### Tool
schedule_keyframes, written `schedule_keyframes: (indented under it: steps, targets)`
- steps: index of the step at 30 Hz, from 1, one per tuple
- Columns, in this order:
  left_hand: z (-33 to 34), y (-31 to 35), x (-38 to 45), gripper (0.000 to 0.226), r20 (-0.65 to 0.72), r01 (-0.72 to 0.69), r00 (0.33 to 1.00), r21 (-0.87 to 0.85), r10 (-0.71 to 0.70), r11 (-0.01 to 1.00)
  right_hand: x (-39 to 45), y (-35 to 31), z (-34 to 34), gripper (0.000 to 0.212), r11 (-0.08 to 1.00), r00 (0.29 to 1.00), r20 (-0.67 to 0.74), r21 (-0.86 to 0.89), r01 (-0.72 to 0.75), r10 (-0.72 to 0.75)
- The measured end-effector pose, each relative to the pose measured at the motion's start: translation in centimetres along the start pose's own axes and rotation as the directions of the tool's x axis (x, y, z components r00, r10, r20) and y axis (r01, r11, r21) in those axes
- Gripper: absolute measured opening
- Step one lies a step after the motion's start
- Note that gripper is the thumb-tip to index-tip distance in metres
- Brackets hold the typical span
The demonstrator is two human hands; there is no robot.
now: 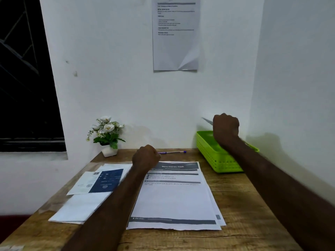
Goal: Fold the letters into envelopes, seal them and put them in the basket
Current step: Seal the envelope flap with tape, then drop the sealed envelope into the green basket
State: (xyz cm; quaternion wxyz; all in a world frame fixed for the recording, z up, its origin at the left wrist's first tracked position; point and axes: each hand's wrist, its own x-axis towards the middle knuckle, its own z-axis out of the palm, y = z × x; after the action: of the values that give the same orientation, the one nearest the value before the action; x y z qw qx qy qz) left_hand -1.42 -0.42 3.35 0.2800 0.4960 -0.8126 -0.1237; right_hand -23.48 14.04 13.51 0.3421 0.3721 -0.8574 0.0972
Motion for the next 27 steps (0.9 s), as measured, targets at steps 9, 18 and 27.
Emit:
schedule_keyframes:
  steps: [9,18,27]
  targets:
    - [0.2,-1.3,0.5,0.035,0.067,0.084,0.992,0.233,-0.103,0.969,-0.5,-0.7,3.2,0.026,0.989,0.993,0.104,0.142,0.043,-0.058]
    - [0.7,-2.1,0.9,0.041,0.208,0.073,0.973,0.16,-0.105,0.985,-3.0,-3.4,1.2,0.019,0.776,0.967,0.209,0.631,-0.022,-0.143]
    - [0.7,-2.2,1.1,0.04,0.198,0.052,0.977,0.149,-0.081,0.987,-6.9,-6.8,3.6,0.027,0.781,0.742,0.507,0.623,0.037,-0.44]
